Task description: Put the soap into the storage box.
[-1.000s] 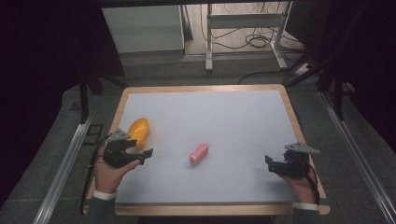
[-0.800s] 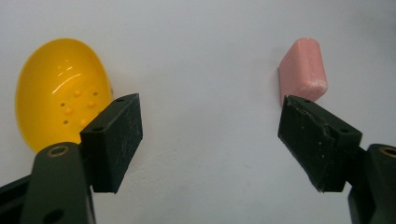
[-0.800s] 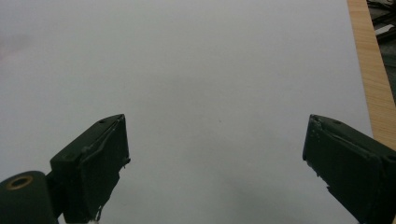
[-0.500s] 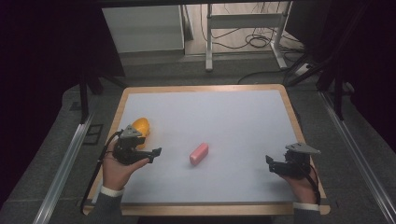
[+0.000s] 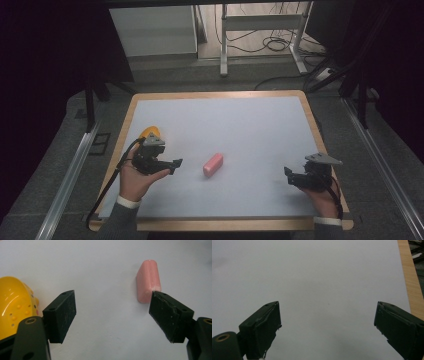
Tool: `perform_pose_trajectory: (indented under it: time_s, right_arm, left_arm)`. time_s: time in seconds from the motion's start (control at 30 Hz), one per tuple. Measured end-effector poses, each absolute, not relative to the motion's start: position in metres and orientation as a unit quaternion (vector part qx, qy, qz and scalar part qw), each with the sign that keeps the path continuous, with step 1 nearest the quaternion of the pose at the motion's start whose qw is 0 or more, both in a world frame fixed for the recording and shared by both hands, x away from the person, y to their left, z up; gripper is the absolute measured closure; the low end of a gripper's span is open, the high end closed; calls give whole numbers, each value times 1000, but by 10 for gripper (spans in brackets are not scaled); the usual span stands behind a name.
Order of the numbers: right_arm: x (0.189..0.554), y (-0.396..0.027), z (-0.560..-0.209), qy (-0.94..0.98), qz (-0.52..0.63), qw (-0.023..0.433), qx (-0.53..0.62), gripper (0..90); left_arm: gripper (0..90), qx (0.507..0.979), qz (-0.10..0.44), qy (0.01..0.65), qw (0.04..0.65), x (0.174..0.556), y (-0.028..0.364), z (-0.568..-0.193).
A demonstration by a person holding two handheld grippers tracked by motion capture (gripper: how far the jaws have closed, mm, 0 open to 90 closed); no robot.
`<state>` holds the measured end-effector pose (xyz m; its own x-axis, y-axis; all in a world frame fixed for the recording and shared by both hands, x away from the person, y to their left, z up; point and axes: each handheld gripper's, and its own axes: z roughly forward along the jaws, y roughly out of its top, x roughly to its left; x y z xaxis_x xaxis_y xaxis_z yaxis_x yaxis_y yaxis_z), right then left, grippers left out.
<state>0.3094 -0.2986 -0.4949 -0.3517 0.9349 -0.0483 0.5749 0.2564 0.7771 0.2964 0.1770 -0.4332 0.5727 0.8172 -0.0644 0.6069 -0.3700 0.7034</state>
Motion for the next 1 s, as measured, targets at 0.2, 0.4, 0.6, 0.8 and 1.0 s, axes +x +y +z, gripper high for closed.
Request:
perform_pose_trajectory:
  time_s: [0.2,0.4,0.6,0.8,1.0]
  right_arm:
    - [309,-299,-495,747,341,264,505,68]
    - [310,-299,-495,747,341,264,505,67]
    - [309,-300,-494,747,342,266,505,68]
    - [309,-300,-494,746,343,266,505,68]
    - [309,-301,-494,744,341,269,507,68]
  left_arm:
    - [221,820,147,430,348,301,167,-433]
    - [221,826,144,421,345,303,156,-432]
    - [231,826,155,411,352,303,147,-429]
    - [231,832,152,406,346,305,138,-428]
    - [231,838,145,402,340,308,130,-432]
